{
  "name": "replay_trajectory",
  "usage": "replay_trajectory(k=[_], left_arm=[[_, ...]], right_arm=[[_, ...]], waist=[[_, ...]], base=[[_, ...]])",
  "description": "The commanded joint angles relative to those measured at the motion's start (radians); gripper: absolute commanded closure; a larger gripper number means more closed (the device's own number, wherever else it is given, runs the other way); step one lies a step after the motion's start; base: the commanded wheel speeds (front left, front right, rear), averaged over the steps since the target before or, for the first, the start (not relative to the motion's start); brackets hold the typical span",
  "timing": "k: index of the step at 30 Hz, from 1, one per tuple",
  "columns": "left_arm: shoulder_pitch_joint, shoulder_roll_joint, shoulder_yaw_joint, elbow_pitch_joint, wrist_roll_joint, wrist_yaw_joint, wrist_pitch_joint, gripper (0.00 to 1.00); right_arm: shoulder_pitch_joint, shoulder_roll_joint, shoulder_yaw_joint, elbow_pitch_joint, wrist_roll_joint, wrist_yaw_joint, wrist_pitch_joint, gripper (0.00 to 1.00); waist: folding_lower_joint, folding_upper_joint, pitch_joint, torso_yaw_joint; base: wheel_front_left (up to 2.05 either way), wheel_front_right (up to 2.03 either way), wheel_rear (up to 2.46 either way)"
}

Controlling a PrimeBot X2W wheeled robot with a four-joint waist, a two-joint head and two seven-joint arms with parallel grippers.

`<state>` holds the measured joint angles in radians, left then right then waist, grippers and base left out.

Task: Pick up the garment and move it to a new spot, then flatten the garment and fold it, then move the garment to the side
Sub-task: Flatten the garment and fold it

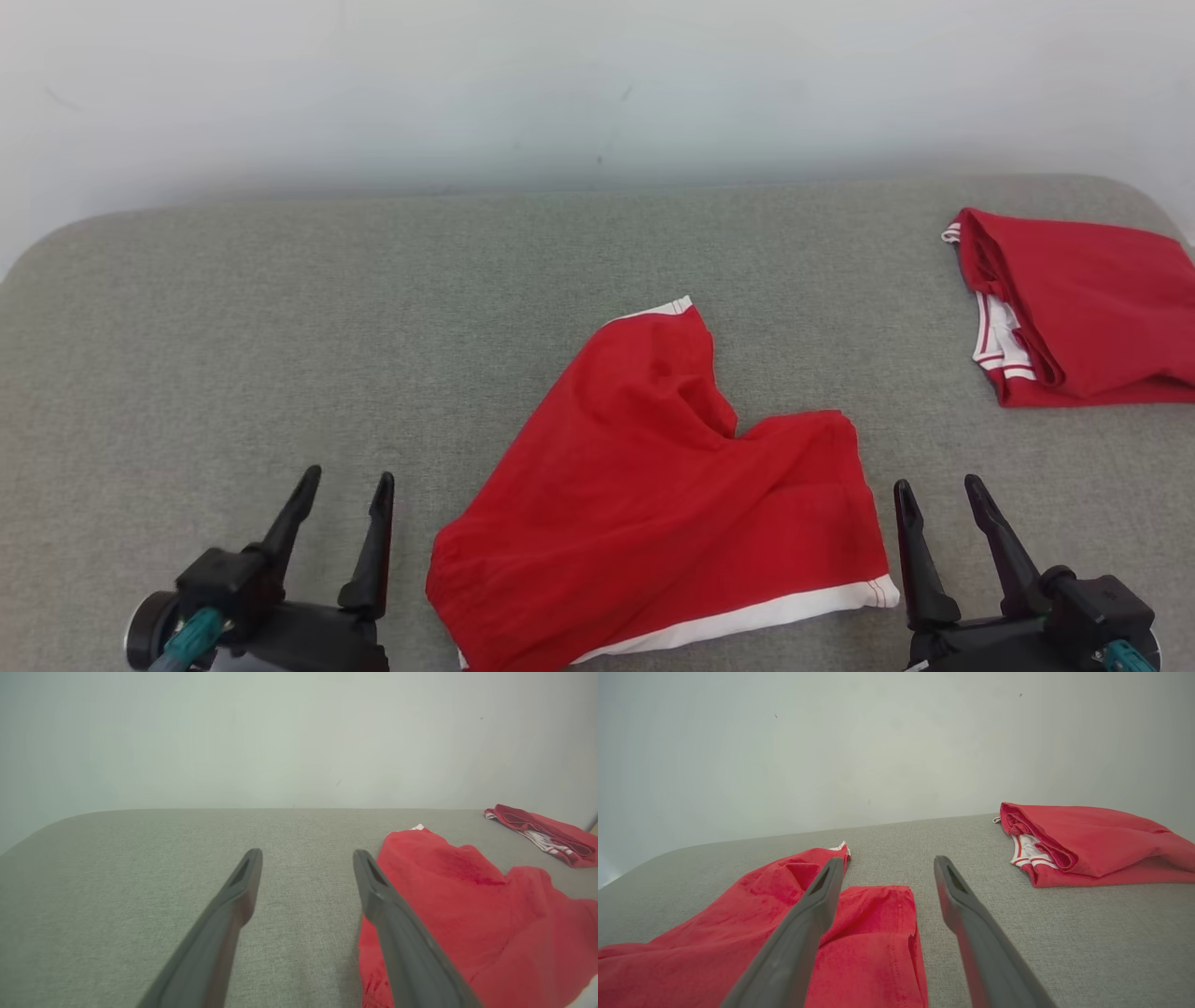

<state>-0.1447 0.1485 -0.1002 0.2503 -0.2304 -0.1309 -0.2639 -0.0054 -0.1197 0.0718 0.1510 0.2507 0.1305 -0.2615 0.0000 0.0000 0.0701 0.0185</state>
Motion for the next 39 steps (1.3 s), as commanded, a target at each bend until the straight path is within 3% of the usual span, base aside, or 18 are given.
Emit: replay_trajectory(k=[1,12,20,21,23,33,39], left_arm=[[-0.030,0.020,-0.026,0.036,-0.017,0.001,0.008,0.00],[-0.118,0.122,-0.277,0.194,-0.152,0.001,0.190,0.00],[-0.144,0.158,-0.380,0.234,-0.234,0.001,0.282,0.00],[-0.145,0.161,-0.388,0.239,-0.235,0.001,0.284,0.45],[-0.153,0.166,-0.396,0.246,-0.239,0.001,0.277,1.00],[-0.293,0.181,-0.375,0.222,-0.213,0.006,0.181,1.00],[-0.416,0.187,-0.350,0.268,-0.206,0.010,0.120,1.00]], right_arm=[[-0.007,0.004,-0.001,0.005,0.000,0.000,-0.005,0.00],[-0.023,0.014,-0.017,0.014,-0.008,0.000,-0.005,0.00],[-0.033,0.019,-0.027,0.014,-0.016,0.000,-0.005,0.00],[-0.034,0.020,-0.029,0.014,-0.016,0.000,-0.005,0.00],[-0.037,0.022,-0.031,0.012,-0.017,0.000,-0.005,0.00],[-0.054,0.026,-0.037,-0.007,-0.025,0.000,-0.005,0.00],[-0.086,0.030,-0.027,-0.003,-0.029,0.000,-0.005,0.00]], waist=[[0.0000,0.0000,0.007,-0.011],[0.0000,0.0000,0.042,-0.046],[0.0000,0.0000,0.059,-0.060],[0.0000,0.0000,0.060,-0.062],[0.0000,0.0000,0.062,-0.064],[0.0000,0.0000,0.082,-0.068],[0.0000,0.0000,0.121,-0.104]], base=[[0.00,0.00,0.00],[0.00,0.00,0.00],[0.00,0.00,0.00],[0.00,0.00,0.00],[0.00,0.00,0.00],[0.00,0.00,0.00],[0.00,0.00,0.00]])
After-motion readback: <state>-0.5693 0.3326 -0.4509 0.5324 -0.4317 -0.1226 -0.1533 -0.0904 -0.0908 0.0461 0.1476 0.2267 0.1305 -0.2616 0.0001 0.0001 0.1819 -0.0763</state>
